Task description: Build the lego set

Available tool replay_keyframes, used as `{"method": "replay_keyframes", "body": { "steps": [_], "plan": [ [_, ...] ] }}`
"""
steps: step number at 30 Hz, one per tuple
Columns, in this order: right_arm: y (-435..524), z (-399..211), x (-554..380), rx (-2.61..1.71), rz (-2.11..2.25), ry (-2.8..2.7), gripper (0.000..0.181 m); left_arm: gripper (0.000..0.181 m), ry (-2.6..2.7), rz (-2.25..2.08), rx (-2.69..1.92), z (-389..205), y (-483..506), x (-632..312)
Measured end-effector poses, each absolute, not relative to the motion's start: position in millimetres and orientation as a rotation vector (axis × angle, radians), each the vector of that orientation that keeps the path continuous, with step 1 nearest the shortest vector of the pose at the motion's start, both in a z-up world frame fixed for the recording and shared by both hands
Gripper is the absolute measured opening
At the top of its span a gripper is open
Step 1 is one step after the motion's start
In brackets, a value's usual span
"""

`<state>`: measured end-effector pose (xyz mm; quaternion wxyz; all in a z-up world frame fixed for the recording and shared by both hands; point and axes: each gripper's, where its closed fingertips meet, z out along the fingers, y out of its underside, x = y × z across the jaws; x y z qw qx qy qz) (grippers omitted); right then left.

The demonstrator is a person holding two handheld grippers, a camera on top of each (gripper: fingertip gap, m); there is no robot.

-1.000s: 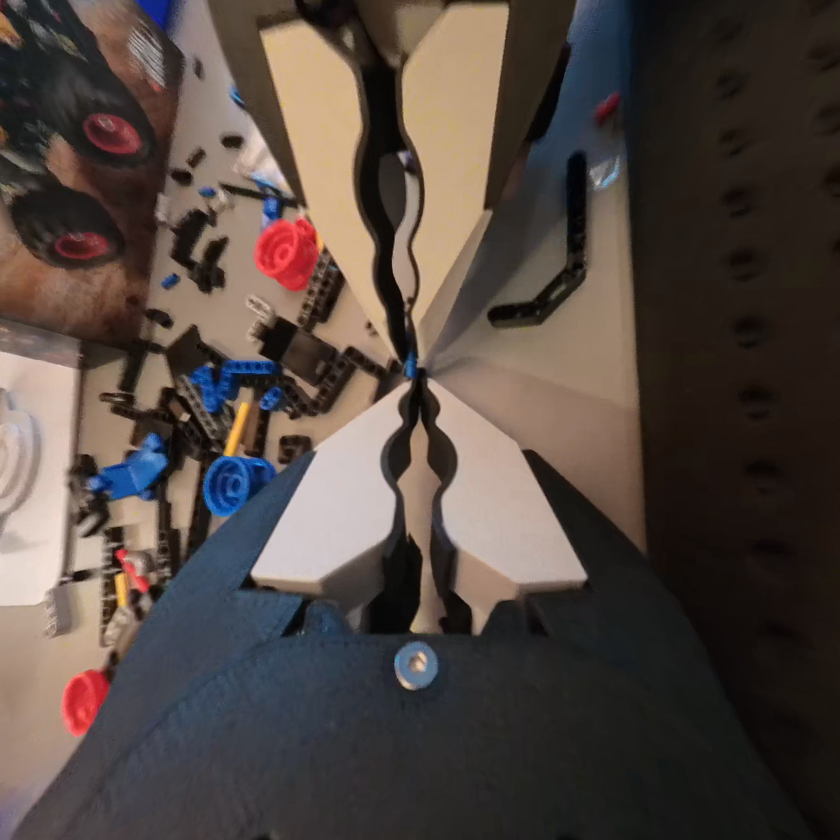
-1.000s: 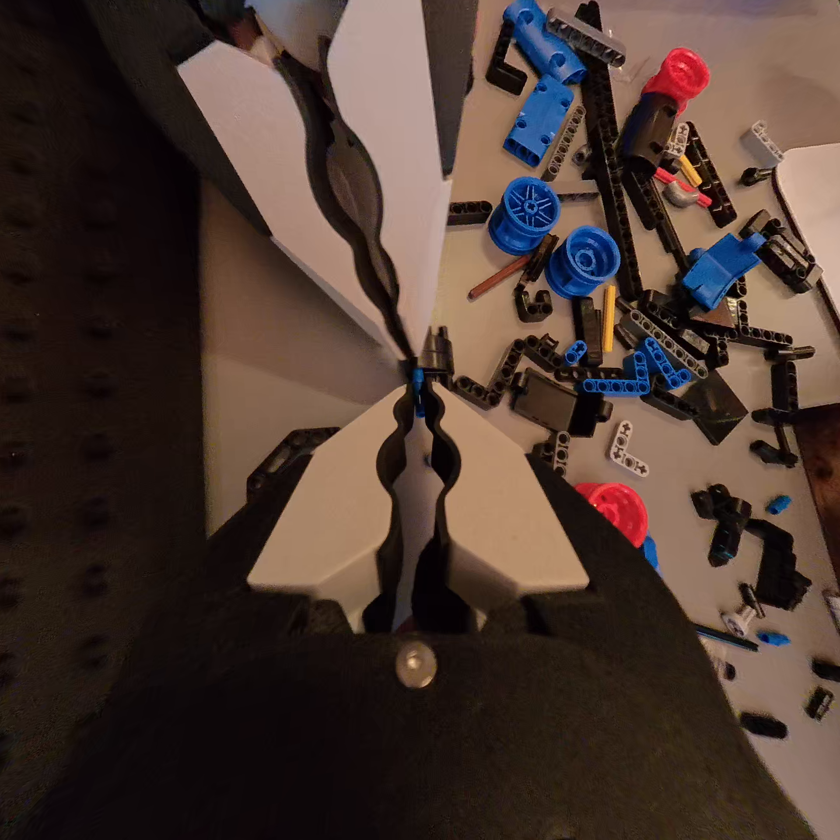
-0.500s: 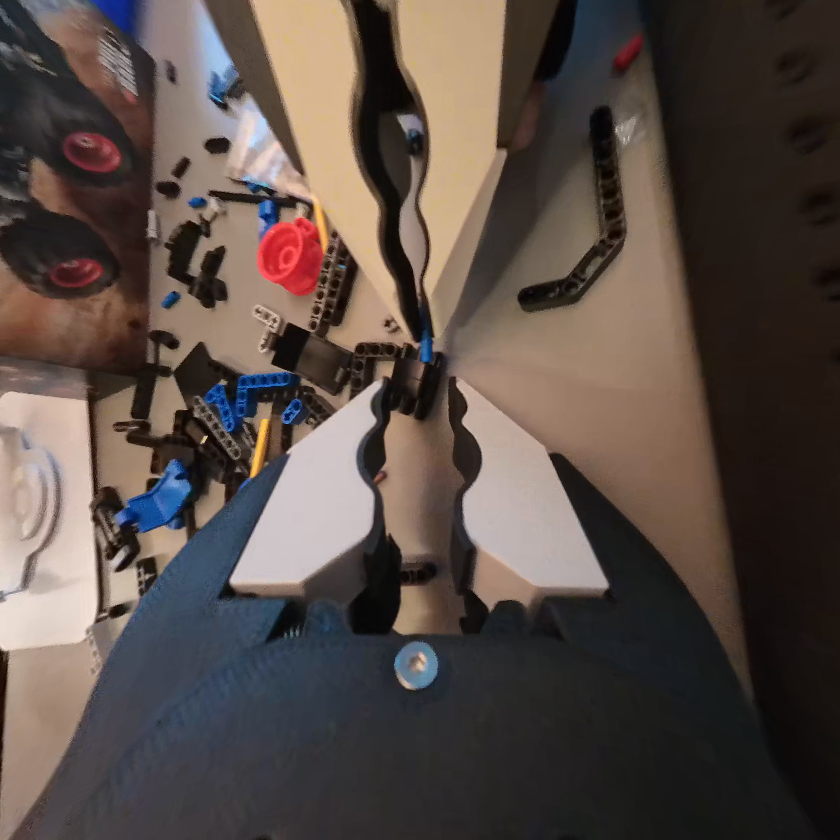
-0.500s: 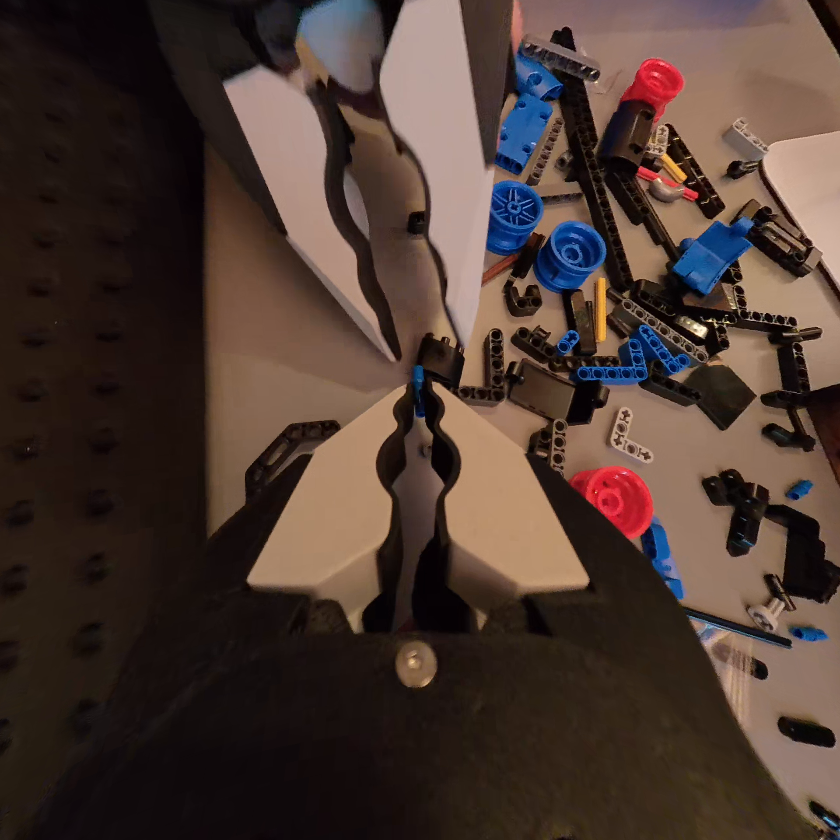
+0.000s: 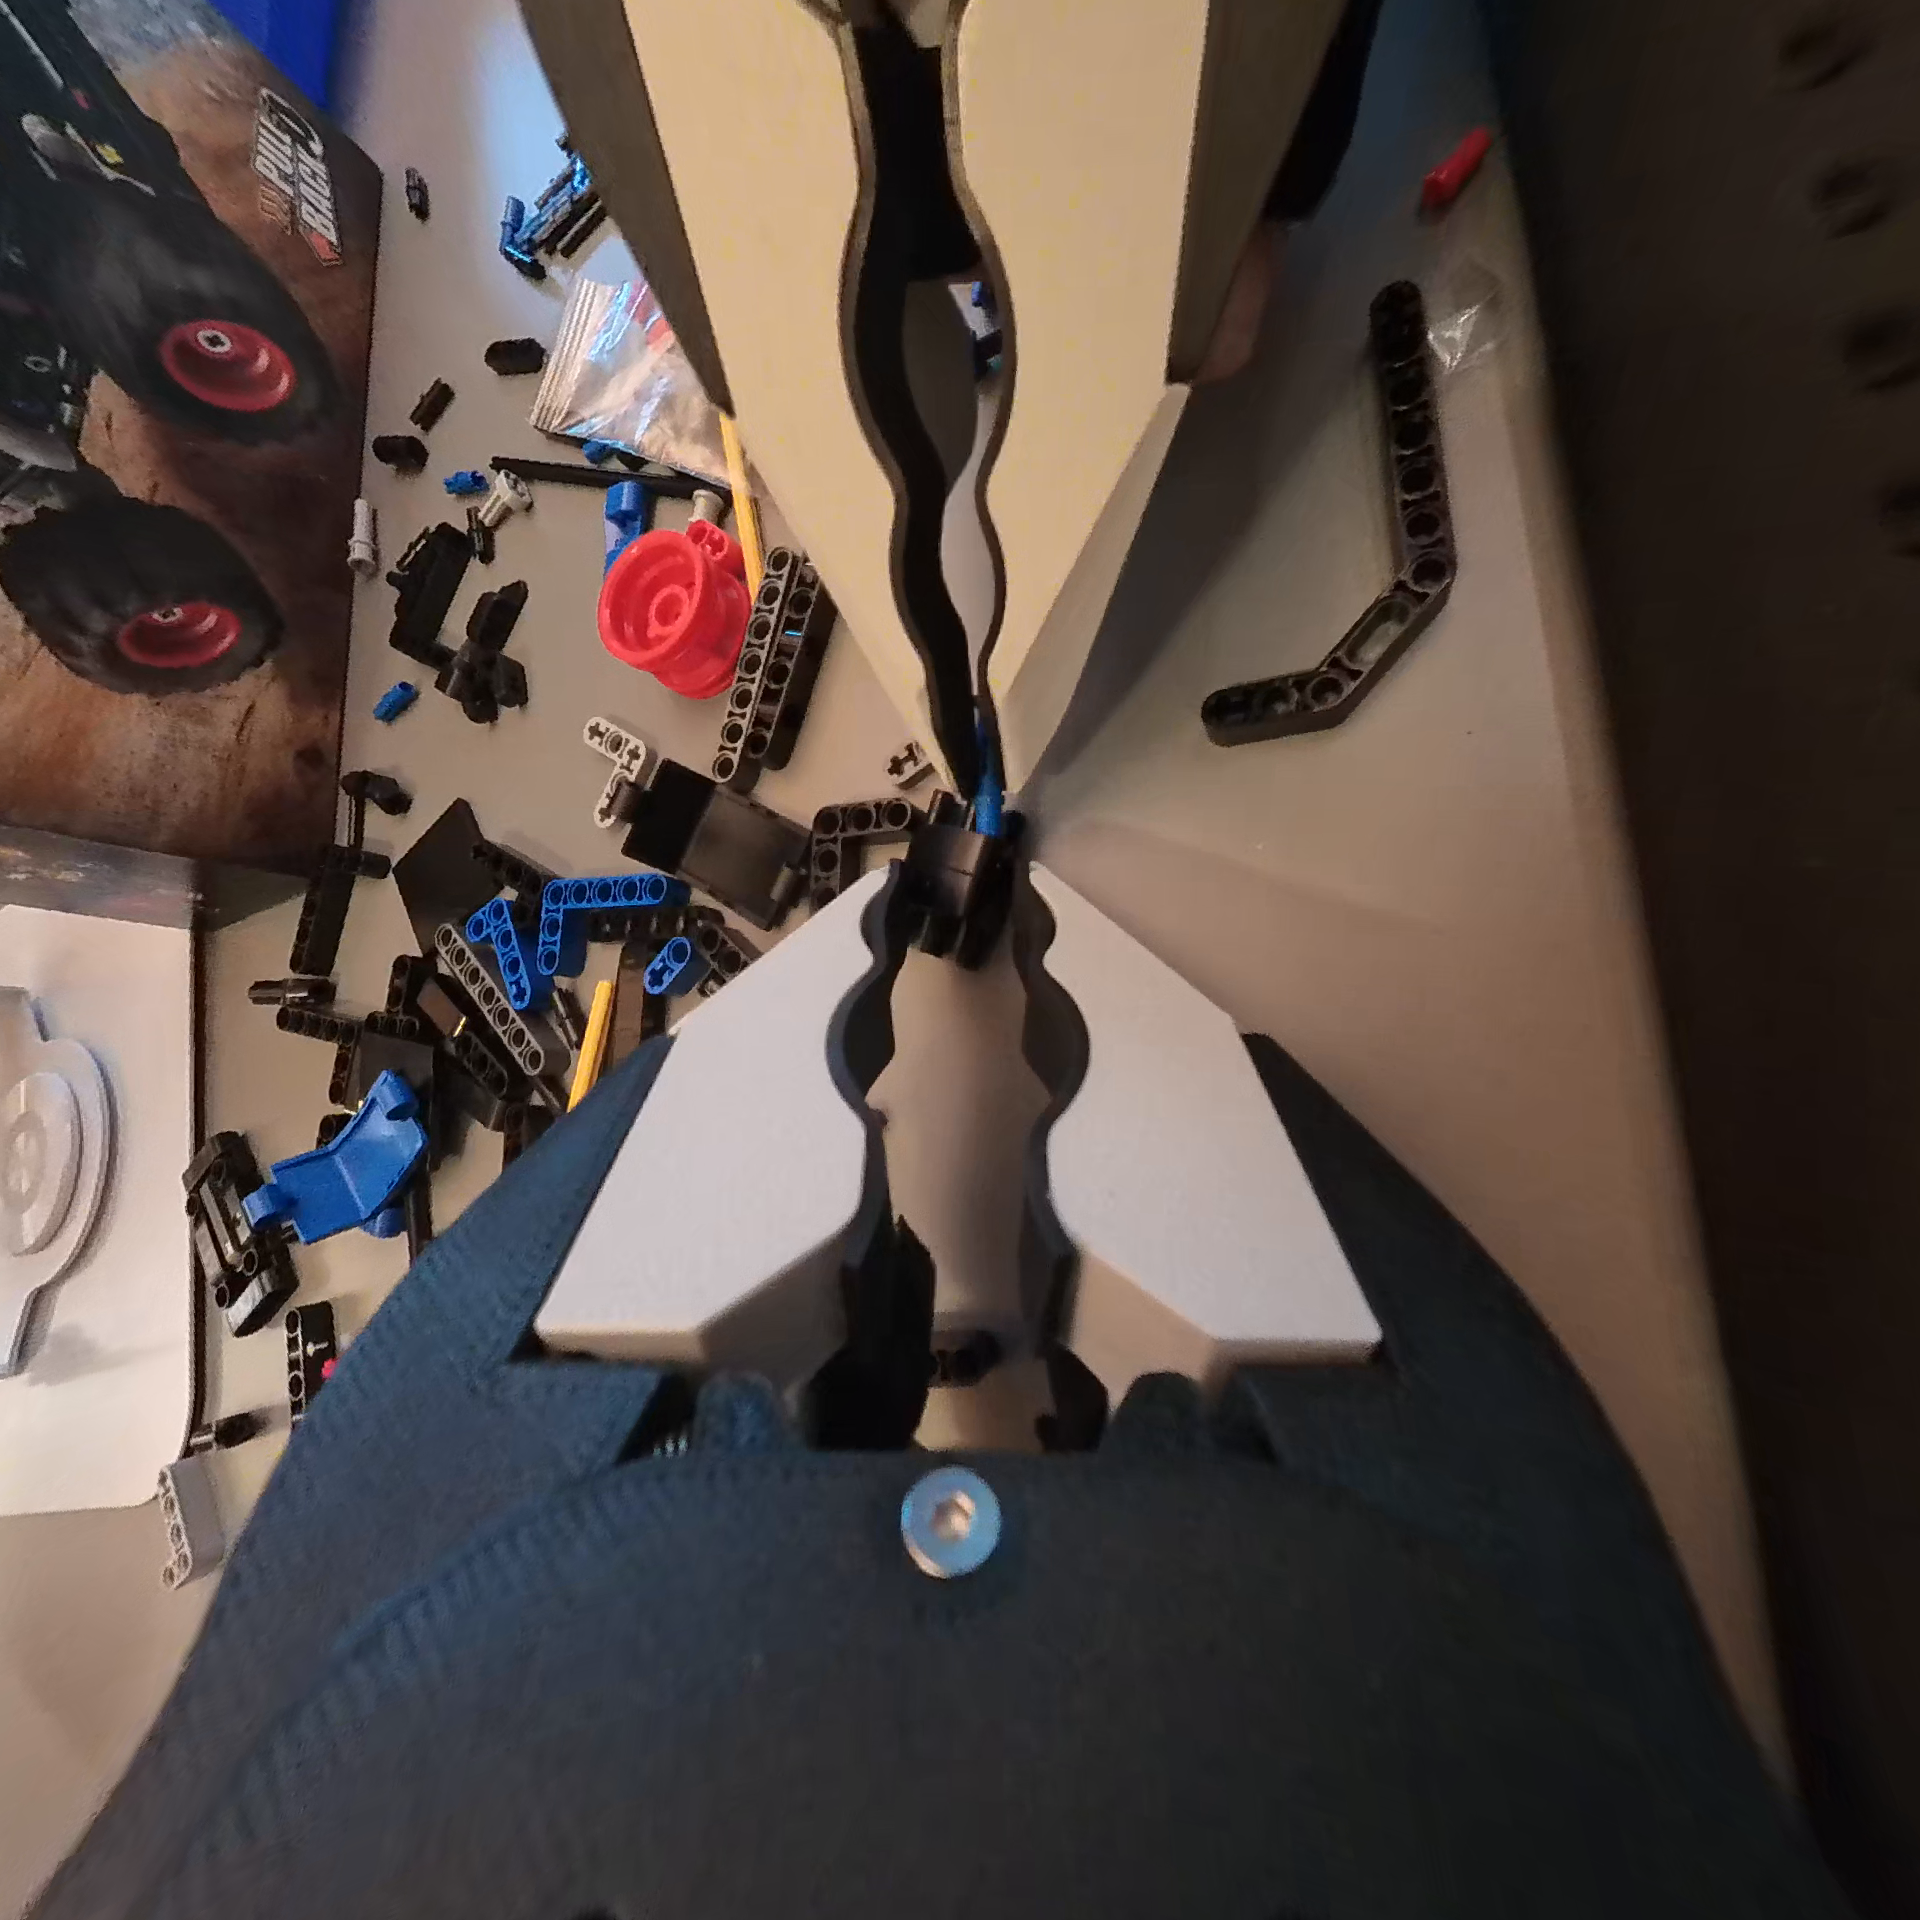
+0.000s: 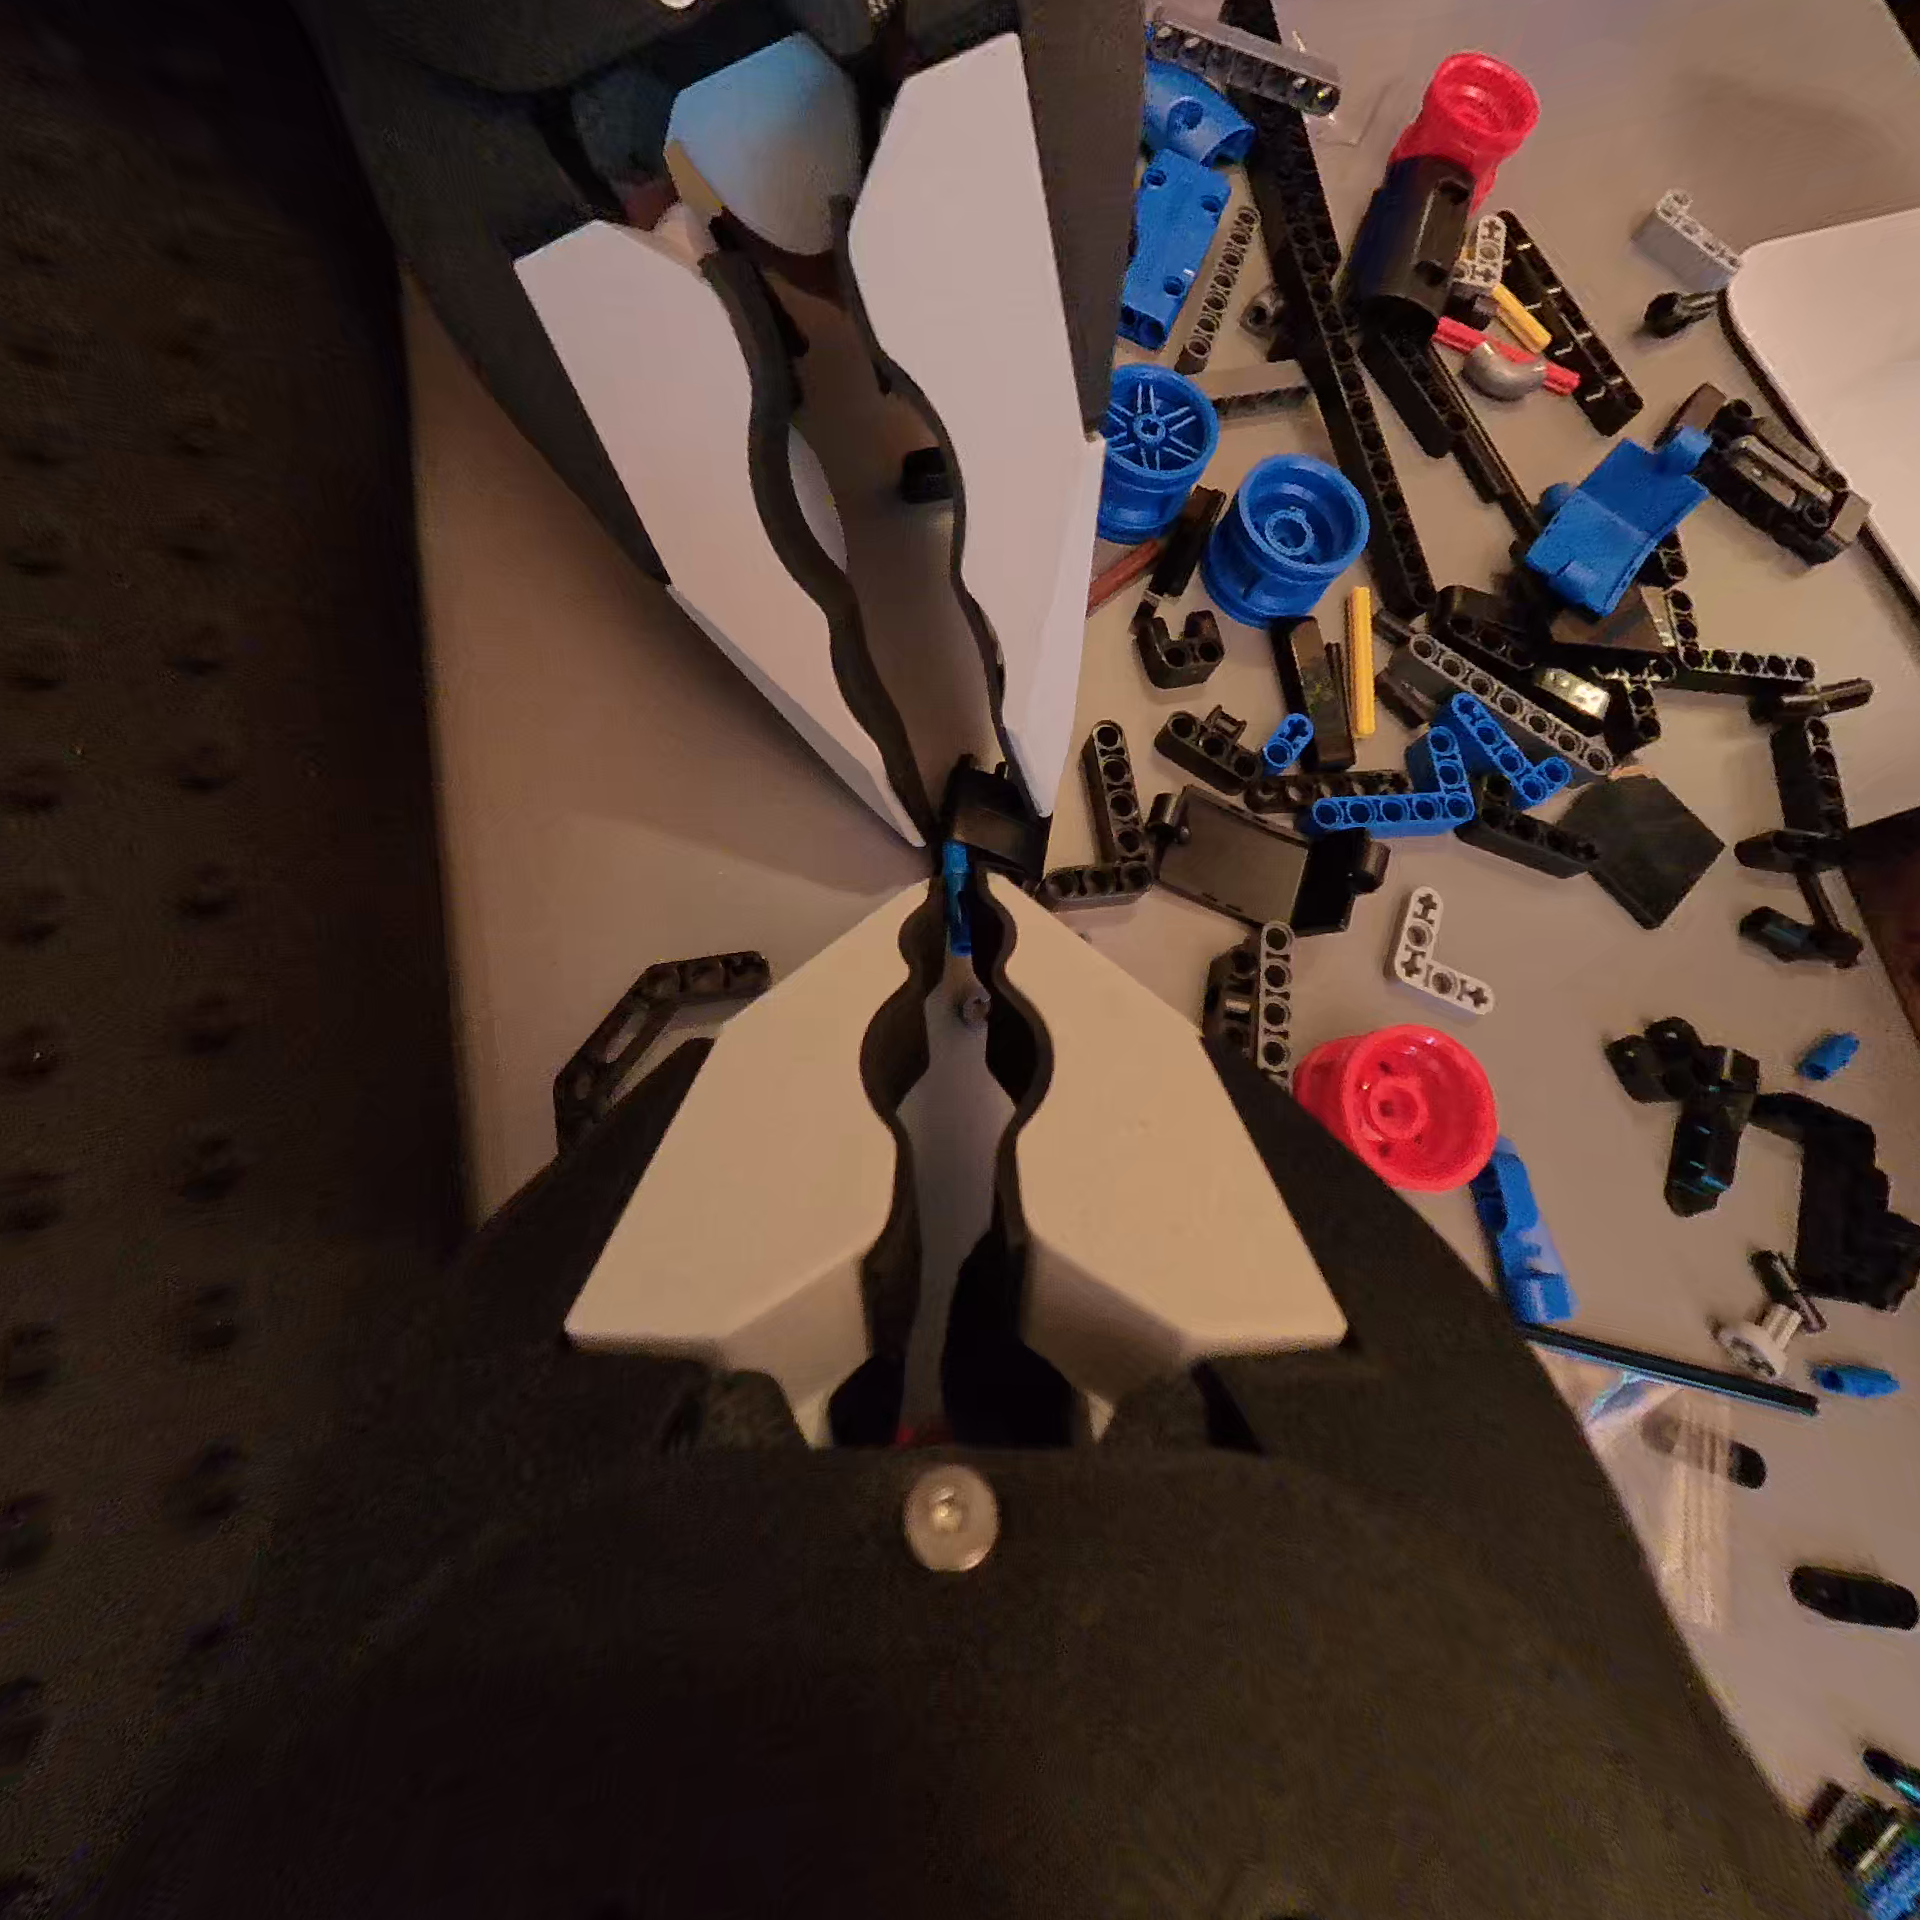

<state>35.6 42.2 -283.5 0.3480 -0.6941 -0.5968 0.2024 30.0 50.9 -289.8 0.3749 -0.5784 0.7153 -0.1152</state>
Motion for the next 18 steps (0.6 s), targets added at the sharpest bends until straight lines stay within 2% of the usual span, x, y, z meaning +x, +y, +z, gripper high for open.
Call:
{"method": "replay_keyframes", "body": {
  "steps": [18],
  "plan": [
    [47.3, -290.4, 37.9, -1.844, 0.226, -1.445, 0.001, 0.017, 1.787, -0.216, -1.460, -290.6, 52.6, 33.3]
  ]
}}
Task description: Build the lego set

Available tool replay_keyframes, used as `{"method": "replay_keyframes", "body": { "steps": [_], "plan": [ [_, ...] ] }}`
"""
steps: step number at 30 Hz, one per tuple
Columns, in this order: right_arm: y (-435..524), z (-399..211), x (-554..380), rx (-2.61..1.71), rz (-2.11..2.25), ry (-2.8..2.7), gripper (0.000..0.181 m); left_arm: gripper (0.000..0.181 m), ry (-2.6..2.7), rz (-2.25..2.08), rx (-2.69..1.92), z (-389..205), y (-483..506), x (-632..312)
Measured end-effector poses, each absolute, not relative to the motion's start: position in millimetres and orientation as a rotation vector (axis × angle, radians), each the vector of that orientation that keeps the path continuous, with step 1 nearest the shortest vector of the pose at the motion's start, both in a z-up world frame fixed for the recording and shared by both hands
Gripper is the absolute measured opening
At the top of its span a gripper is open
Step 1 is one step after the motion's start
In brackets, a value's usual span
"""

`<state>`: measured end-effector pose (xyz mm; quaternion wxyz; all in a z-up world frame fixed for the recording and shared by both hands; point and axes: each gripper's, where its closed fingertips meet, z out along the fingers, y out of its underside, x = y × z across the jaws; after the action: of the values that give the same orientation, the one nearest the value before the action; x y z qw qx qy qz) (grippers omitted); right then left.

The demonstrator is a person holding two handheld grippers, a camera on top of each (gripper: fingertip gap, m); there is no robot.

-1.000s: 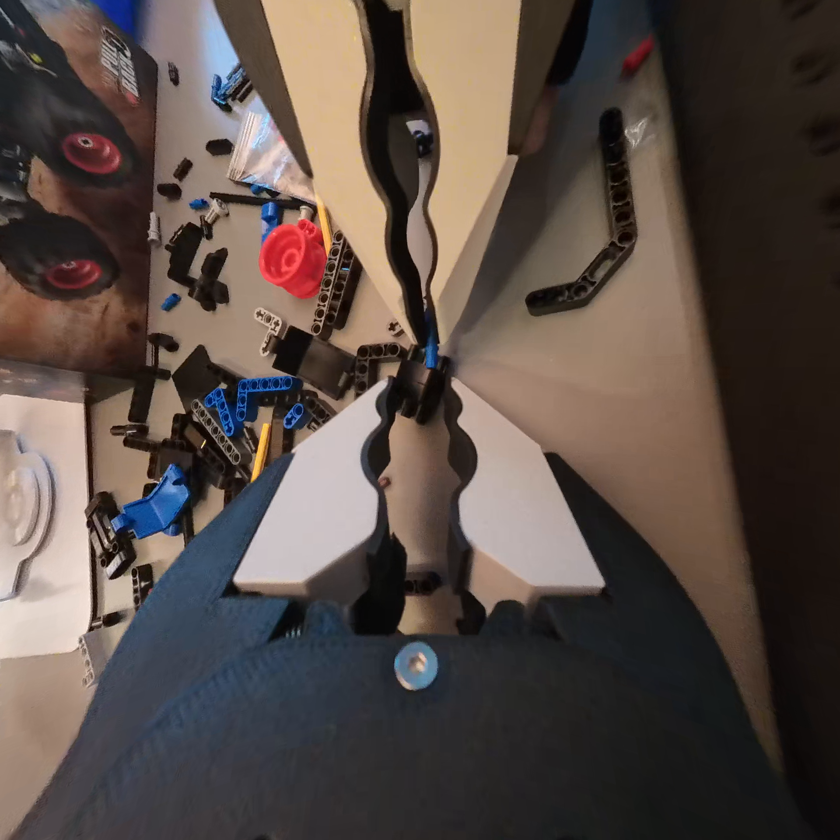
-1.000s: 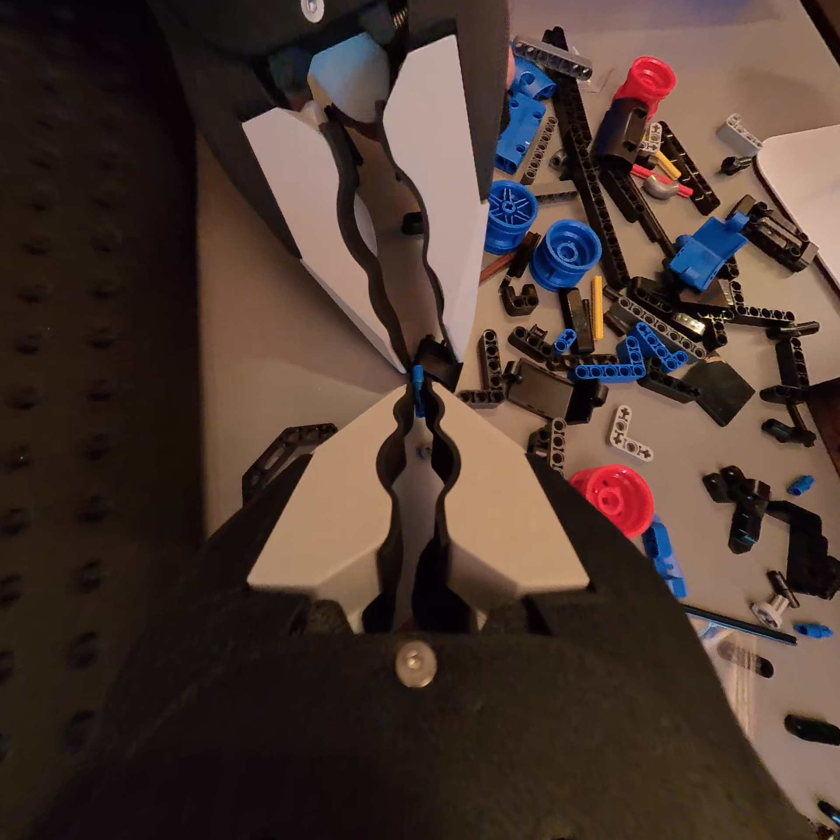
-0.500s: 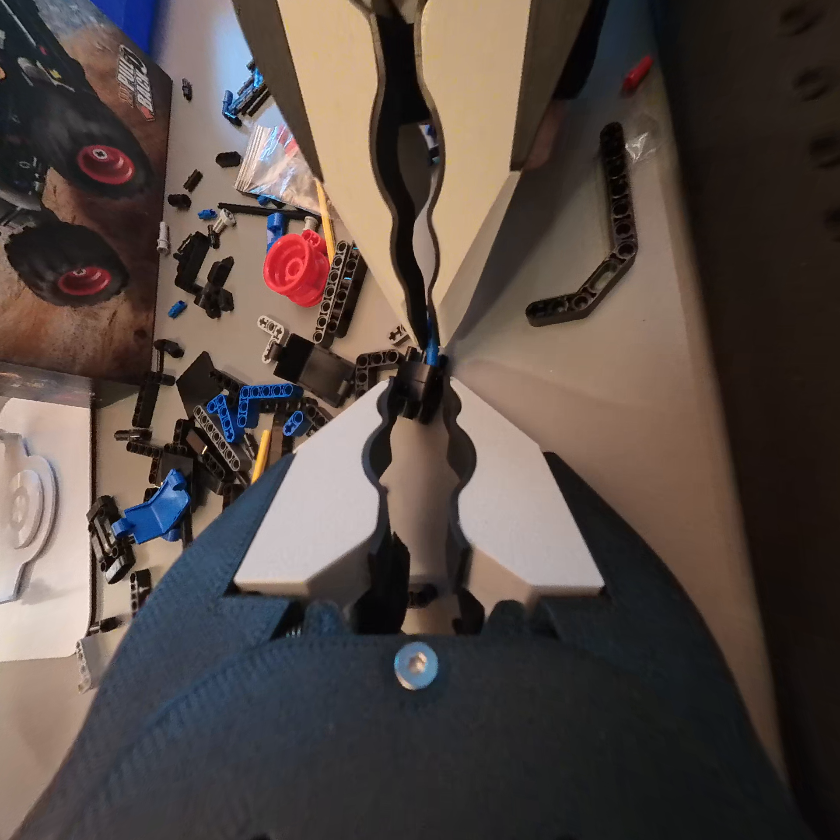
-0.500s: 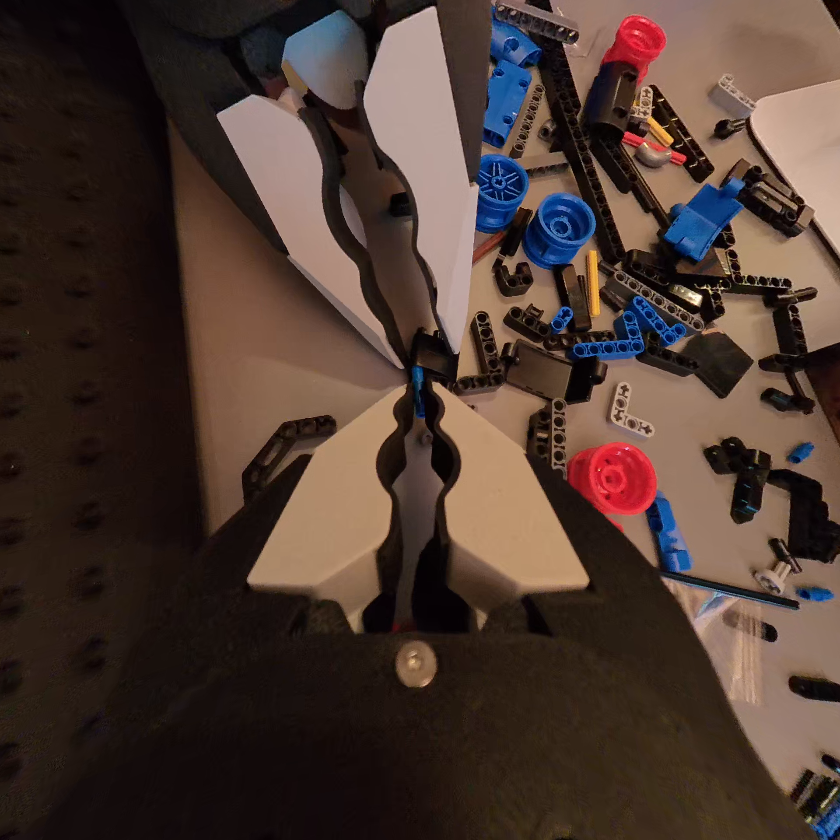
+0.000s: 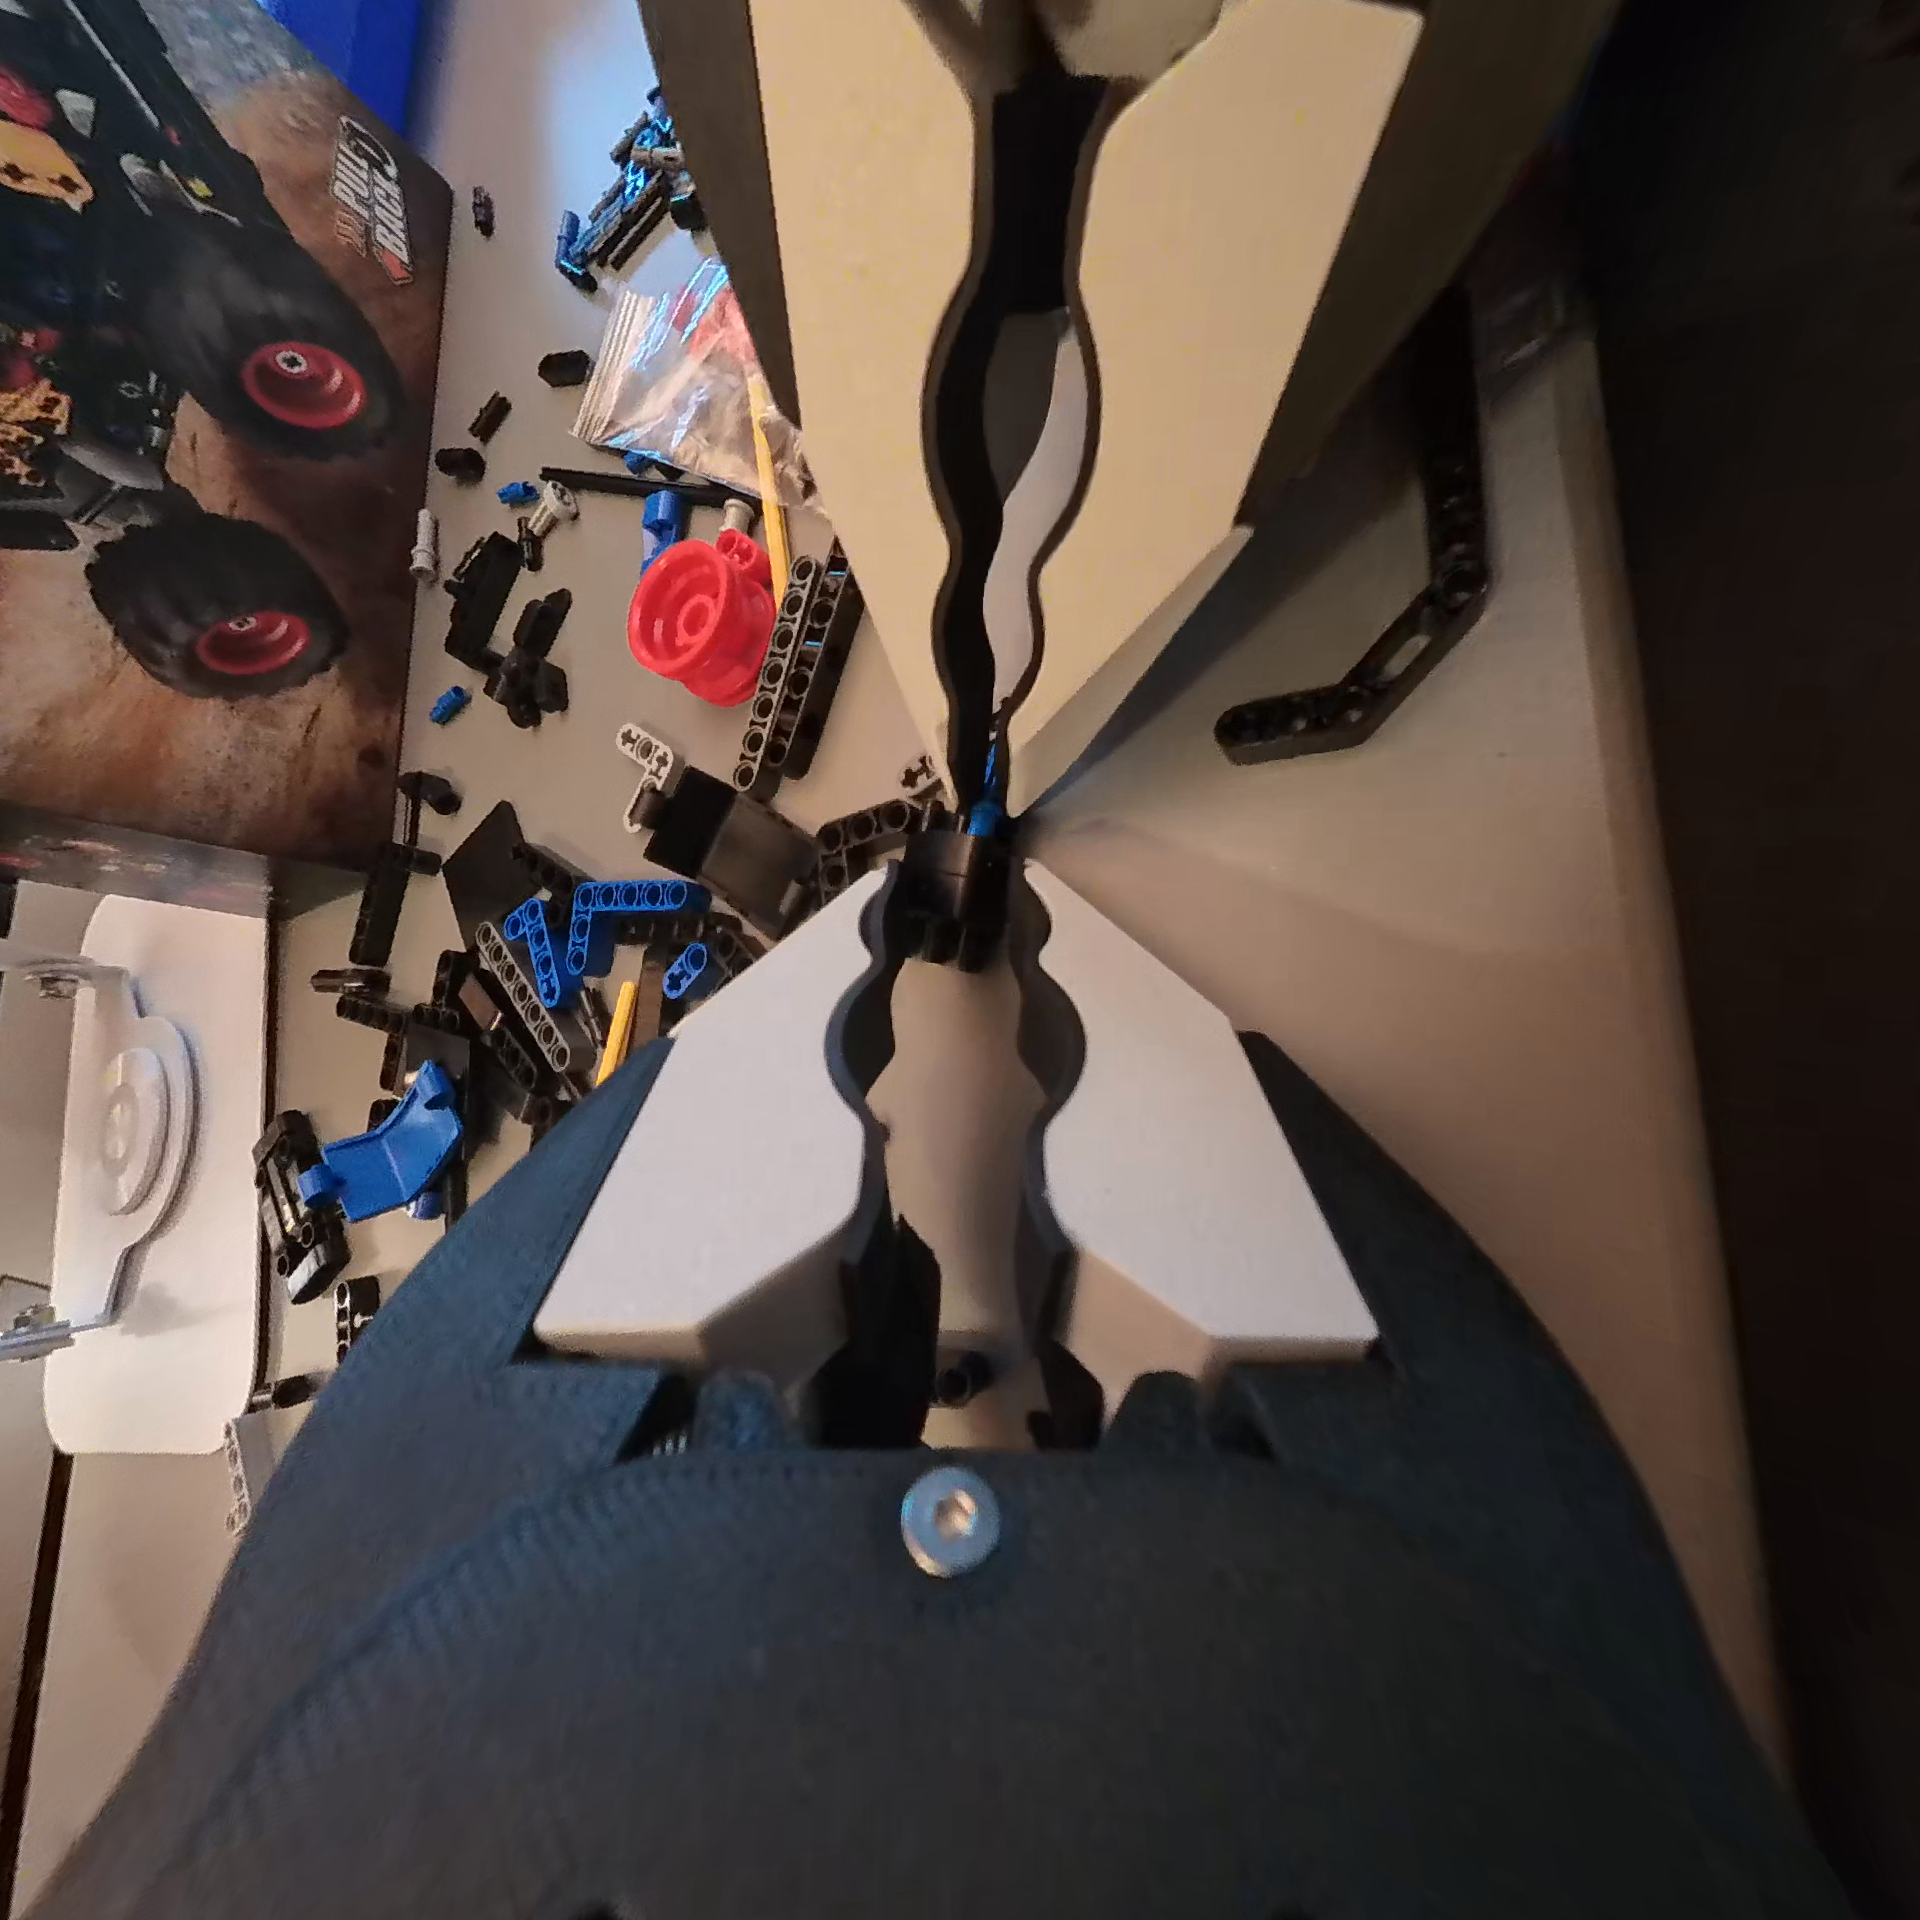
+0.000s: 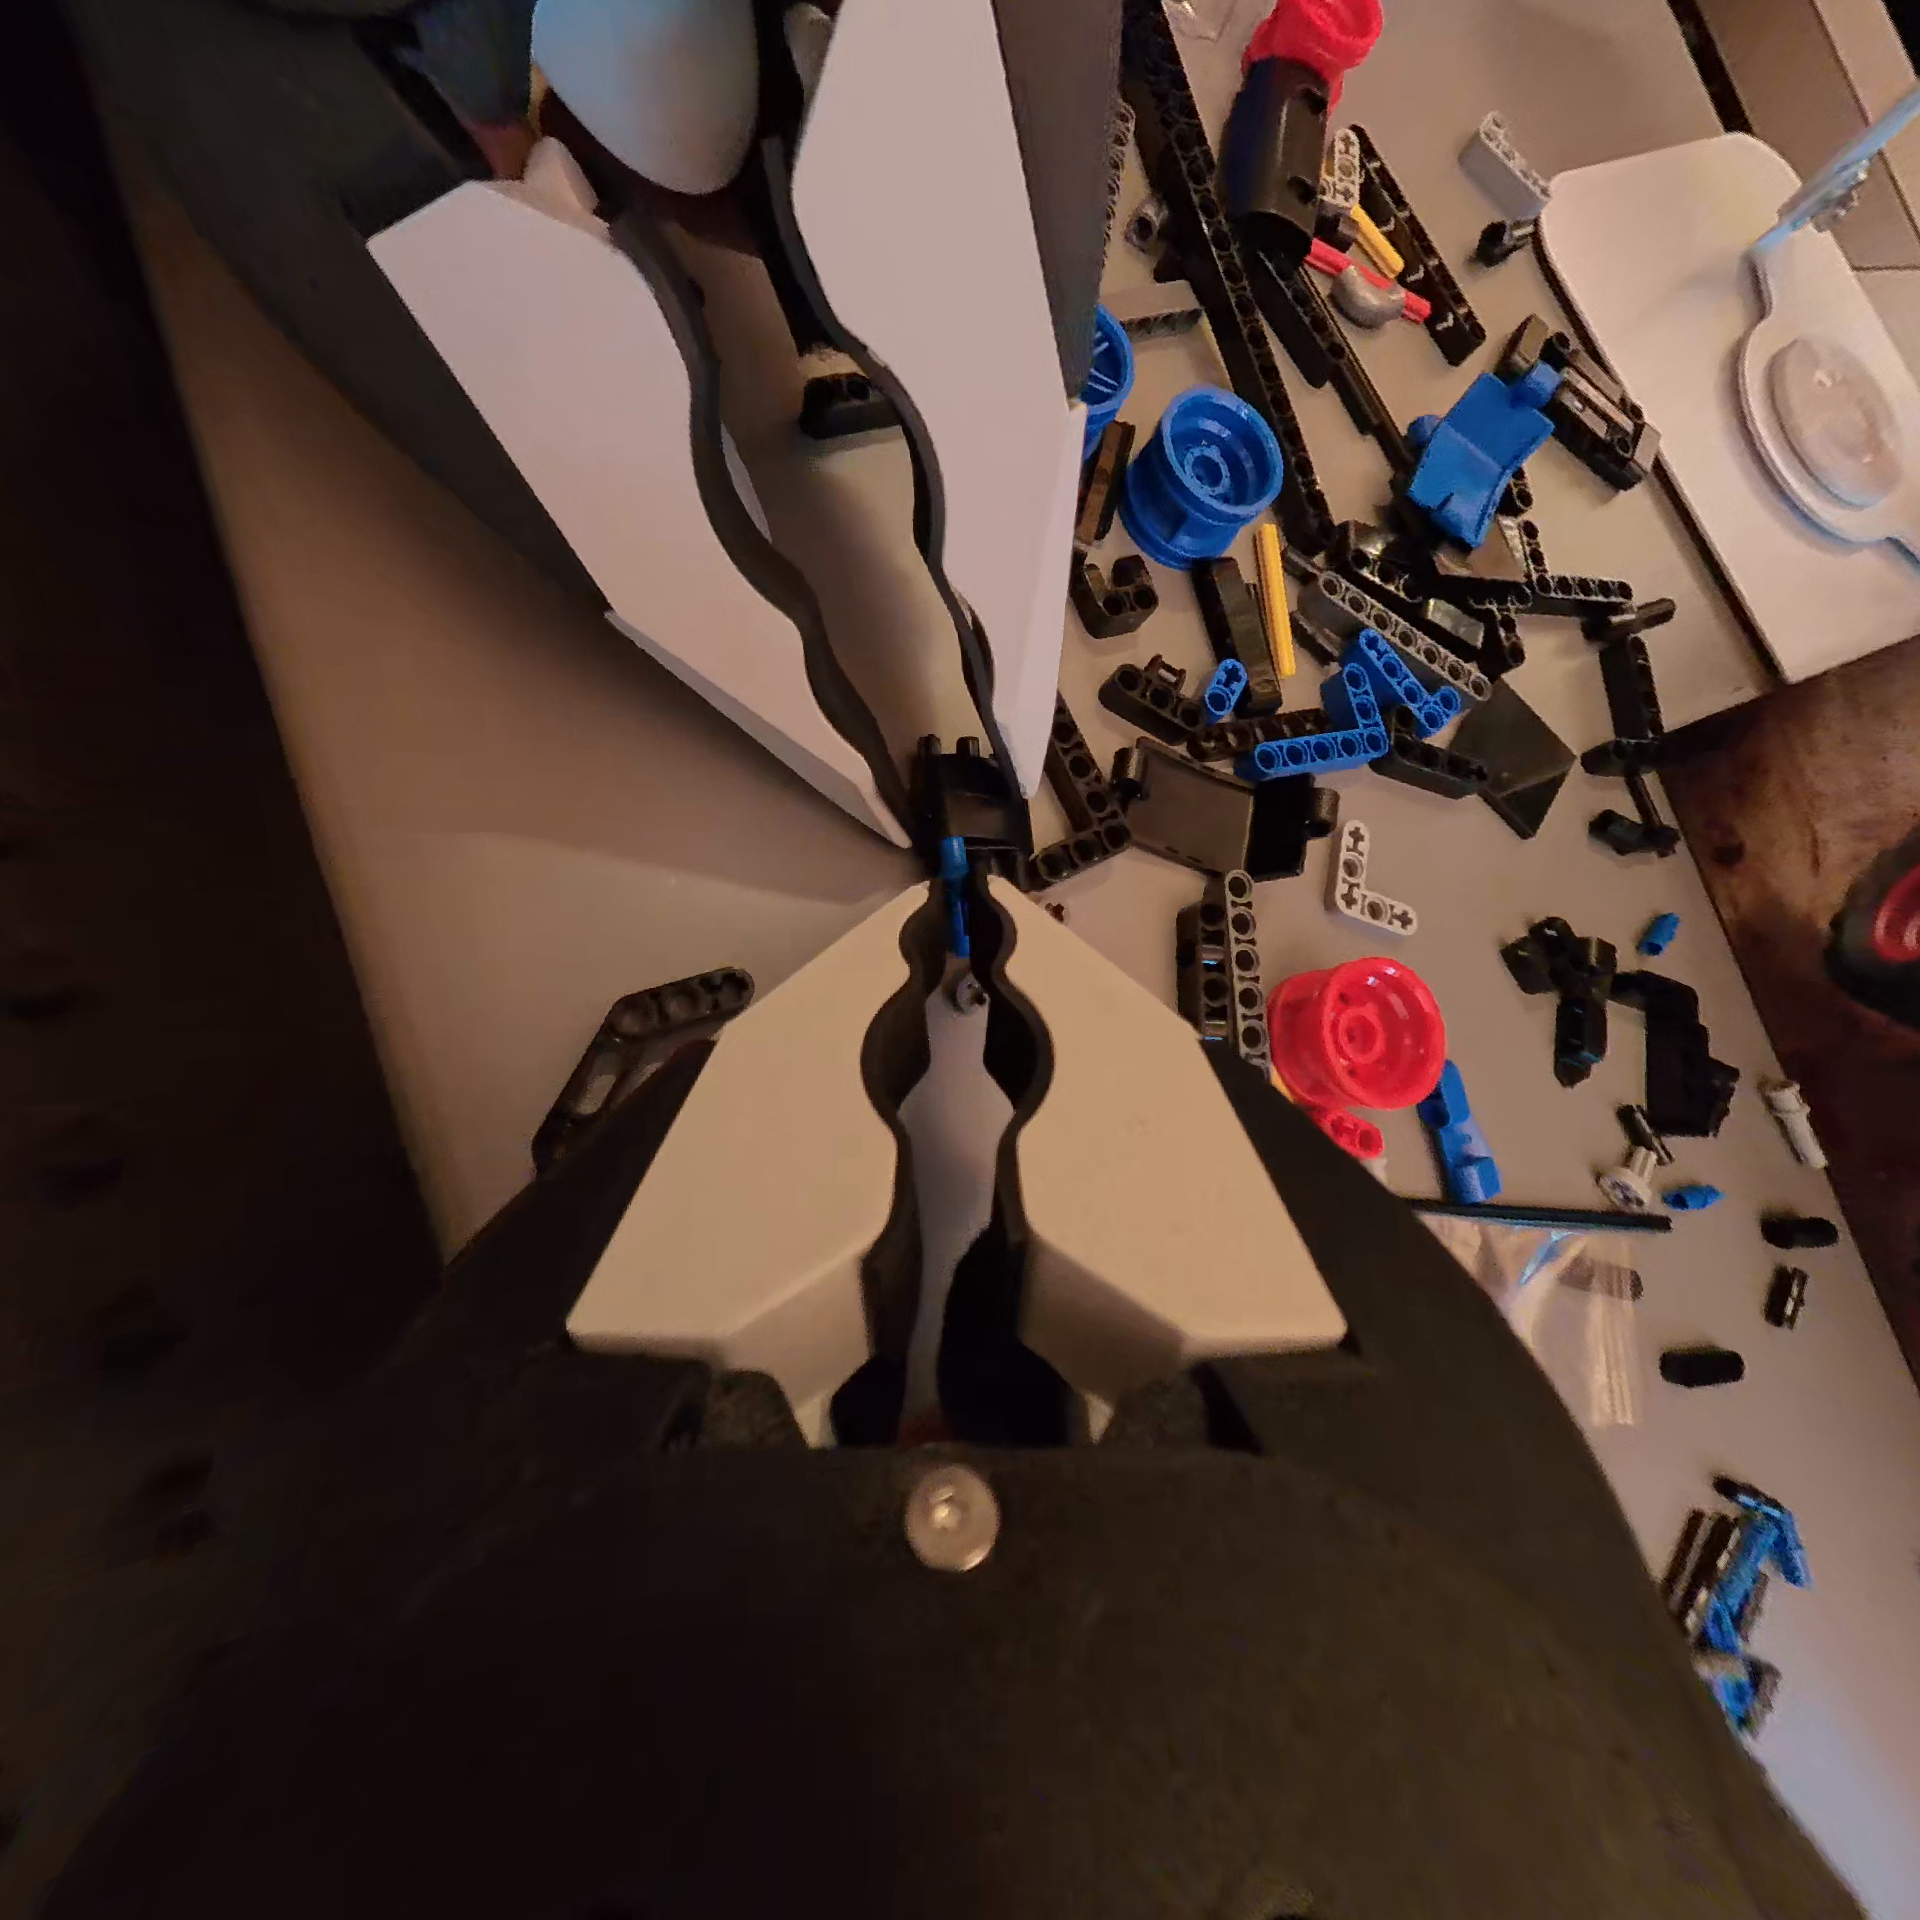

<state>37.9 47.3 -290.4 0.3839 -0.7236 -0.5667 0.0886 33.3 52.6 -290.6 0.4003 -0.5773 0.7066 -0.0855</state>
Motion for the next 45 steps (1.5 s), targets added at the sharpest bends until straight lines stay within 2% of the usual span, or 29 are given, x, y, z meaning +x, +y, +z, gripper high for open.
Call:
{"method": "replay_keyframes", "body": {
  "steps": [8, 18, 35, 45],
  "plan": [
    [50.1, -289.8, 40.6, -1.849, -0.094, -1.407, 0.000, 0.017, 1.757, -0.178, -1.467, -290.6, 54.3, 35.1],
    [50.3, -290.0, 40.0, -1.885, -0.013, -1.334, 0.001, 0.016, 1.740, -0.219, -1.473, -290.2, 55.0, 36.1],
    [52.8, -289.1, 40.8, -1.753, -0.303, -1.392, 0.000, 0.016, 1.717, -0.229, -1.470, -289.9, 56.7, 39.2],
    [53.0, -286.9, 40.4, -1.724, -0.296, -1.382, 0.000, 0.016, 1.711, -0.243, -1.468, -289.5, 56.8, 40.1]
  ]
}}
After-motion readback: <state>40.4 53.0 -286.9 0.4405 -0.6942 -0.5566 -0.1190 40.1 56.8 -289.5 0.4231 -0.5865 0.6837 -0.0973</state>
